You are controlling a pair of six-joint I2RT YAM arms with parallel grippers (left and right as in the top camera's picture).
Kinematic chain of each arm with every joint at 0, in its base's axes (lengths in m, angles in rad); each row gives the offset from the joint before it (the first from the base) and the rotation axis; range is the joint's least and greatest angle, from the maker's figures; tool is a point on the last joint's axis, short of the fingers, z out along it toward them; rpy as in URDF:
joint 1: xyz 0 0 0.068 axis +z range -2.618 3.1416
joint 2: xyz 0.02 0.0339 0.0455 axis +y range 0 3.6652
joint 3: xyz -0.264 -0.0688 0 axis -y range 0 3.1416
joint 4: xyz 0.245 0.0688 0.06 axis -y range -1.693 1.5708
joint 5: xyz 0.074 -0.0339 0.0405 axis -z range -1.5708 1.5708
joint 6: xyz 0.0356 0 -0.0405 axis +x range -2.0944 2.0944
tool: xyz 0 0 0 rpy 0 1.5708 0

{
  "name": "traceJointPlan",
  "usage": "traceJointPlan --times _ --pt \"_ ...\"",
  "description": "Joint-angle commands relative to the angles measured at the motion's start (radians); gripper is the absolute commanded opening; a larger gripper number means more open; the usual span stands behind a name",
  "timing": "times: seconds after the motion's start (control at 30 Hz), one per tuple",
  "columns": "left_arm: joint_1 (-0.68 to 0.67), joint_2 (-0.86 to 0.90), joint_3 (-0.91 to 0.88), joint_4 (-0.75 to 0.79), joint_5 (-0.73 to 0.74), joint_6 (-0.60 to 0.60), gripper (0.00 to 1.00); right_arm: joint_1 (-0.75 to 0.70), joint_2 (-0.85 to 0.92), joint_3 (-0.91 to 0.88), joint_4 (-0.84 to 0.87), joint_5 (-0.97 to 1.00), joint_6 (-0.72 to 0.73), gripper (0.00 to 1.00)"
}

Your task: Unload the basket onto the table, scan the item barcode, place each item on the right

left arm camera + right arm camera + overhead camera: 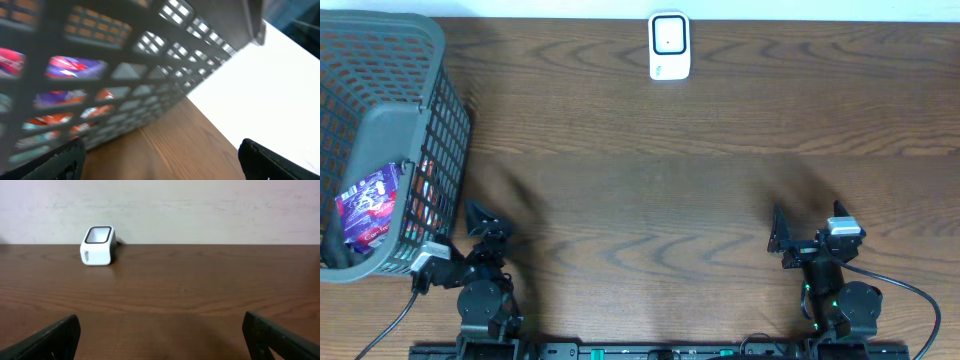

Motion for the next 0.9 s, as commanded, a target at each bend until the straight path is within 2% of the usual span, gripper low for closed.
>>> traceJointPlan --times 0.0,0.07,0.1,0.3,0.4,0.47,0.7,0.77,0.87 --pt "0.005 0.005 -0.014 -0.037 0.146 -0.017 0.98 0.010 0.002 -0.001 -0.004 0.004 0.010 0.99" --pt "0.005 0.005 -0.014 -0.036 0.224 -0.016 0.98 0.010 0.002 -0.001 -0.005 0.003 0.010 0.99" --pt "0.005 0.005 -0.014 -0.019 0.306 -0.016 0.98 0.010 0.002 -0.001 -0.004 0.004 0.010 0.99" --pt "0.005 0.005 0.009 0.138 0.592 -0.015 0.98 0.010 0.002 -0.001 -0.004 0.004 0.010 0.99" --pt "0.005 0.005 0.065 0.140 0.626 0.022 0.98 0.010 0.002 -0.001 -0.004 0.004 0.010 0.99" --pt "0.005 0.017 0.130 0.101 0.644 0.076 0.98 0.010 0.002 -0.001 -0.004 0.004 0.010 0.99" --pt "0.005 0.227 0.462 -0.277 0.667 0.277 0.98 0.010 0.002 -0.001 -0.004 0.004 0.010 0.99" --pt "0.005 0.288 0.510 -0.303 0.743 0.333 0.98 0.010 0.002 -0.001 -0.004 0.004 0.010 0.99" --pt "0.005 0.346 0.541 -0.282 0.805 0.341 0.98 0.010 0.002 -0.001 -0.004 0.004 0.010 0.99"
